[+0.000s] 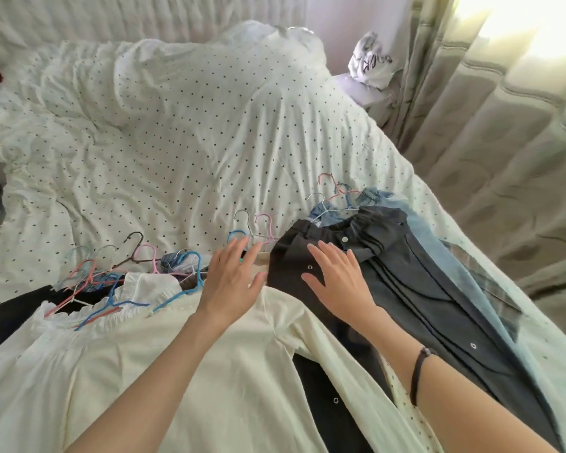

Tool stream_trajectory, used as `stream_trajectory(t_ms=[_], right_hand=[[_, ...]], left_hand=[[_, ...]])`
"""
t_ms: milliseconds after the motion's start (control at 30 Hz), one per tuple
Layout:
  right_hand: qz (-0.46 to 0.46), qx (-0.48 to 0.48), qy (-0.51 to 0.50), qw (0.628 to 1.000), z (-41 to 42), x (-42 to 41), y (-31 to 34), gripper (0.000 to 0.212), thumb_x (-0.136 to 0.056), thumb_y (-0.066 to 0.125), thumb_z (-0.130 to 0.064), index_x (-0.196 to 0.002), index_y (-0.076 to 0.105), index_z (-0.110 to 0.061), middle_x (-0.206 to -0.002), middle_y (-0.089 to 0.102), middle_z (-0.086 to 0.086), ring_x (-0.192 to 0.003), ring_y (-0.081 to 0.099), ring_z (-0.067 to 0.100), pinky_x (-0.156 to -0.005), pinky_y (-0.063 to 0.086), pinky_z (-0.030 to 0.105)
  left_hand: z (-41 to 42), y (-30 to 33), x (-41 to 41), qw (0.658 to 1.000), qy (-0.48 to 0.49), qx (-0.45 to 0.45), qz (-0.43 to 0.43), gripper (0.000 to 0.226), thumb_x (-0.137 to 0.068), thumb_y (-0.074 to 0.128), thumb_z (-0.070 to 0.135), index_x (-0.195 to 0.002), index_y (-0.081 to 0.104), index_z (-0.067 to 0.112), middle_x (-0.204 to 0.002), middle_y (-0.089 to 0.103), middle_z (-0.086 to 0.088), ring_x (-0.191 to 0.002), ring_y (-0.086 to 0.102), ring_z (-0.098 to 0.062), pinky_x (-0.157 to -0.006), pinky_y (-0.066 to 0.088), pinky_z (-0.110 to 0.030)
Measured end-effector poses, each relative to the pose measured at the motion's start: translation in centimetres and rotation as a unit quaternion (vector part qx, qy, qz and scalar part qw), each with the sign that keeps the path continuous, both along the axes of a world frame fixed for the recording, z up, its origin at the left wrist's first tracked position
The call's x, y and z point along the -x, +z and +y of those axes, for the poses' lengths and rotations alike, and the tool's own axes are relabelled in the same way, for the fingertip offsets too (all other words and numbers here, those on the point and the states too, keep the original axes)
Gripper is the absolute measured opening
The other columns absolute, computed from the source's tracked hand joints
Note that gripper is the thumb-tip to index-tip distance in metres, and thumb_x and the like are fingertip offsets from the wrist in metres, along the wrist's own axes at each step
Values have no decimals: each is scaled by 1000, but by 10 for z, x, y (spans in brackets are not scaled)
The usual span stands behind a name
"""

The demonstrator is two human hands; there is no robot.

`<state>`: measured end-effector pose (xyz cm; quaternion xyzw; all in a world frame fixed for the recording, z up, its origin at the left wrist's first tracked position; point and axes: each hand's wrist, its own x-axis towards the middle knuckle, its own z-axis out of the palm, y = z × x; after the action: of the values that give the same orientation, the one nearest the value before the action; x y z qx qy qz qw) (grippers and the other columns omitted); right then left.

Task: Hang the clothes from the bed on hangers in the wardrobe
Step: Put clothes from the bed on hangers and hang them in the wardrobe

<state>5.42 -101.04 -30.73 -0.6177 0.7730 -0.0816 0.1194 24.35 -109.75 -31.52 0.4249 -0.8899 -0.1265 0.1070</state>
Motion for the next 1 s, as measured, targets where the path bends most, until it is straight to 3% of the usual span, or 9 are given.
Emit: stream_trajectory(t_ms=[100, 333, 467, 600, 833, 1000], right_hand=[[14, 24, -50, 998, 61, 30, 28, 60, -96, 37, -47, -148, 16, -26, -155, 17, -1, -144, 9, 16, -116, 1, 39], [22, 101, -197, 975, 252, 95, 74, 60, -95, 39, -48, -147, 24, -23, -154, 23, 1, -144, 14, 19, -116, 3, 41], [26, 129, -298, 945, 380, 115, 88, 59, -91, 39, -50, -142, 36, -20, -148, 36, 4, -139, 27, 24, -112, 9, 42], [40, 123, -401, 907, 506, 128, 96, 59, -93, 49, -40, -145, 26, -23, -153, 25, 1, -143, 15, 20, -115, 2, 40], [68, 150, -551, 818, 685, 131, 113, 59, -92, 51, -40, -144, 31, -21, -151, 30, 3, -142, 18, 20, -114, 1, 40], [85, 140, -662, 731, 796, 109, 127, 60, -95, 41, -45, -147, 17, -28, -155, 16, -4, -144, 5, 12, -115, -4, 37]], left_hand=[[47, 22, 42, 999, -20, -4, 37, 52, -91, 42, 40, -137, 42, 16, -143, 41, -12, -135, 32, -28, -109, 26, -44], [186, 73, 136, 987, -147, -13, 69, 55, -91, 39, 41, -141, 36, 19, -149, 32, -8, -140, 21, -26, -112, 16, -43], [285, 82, 176, 969, -233, -21, 83, 55, -87, 37, 44, -132, 49, 15, -138, 47, -12, -130, 39, -33, -103, 32, -49], [388, 90, 226, 943, -321, -28, 79, 53, -86, 37, 42, -126, 55, 12, -130, 54, -15, -123, 47, -37, -96, 40, -54], [562, 104, 298, 869, -481, -40, 108, 55, -86, 35, 42, -129, 52, 12, -134, 49, -15, -129, 41, -36, -104, 30, -45], [678, 117, 343, 777, -618, -33, 116, 54, -88, 36, 43, -132, 49, 15, -137, 47, -12, -131, 38, -33, -103, 32, -47]])
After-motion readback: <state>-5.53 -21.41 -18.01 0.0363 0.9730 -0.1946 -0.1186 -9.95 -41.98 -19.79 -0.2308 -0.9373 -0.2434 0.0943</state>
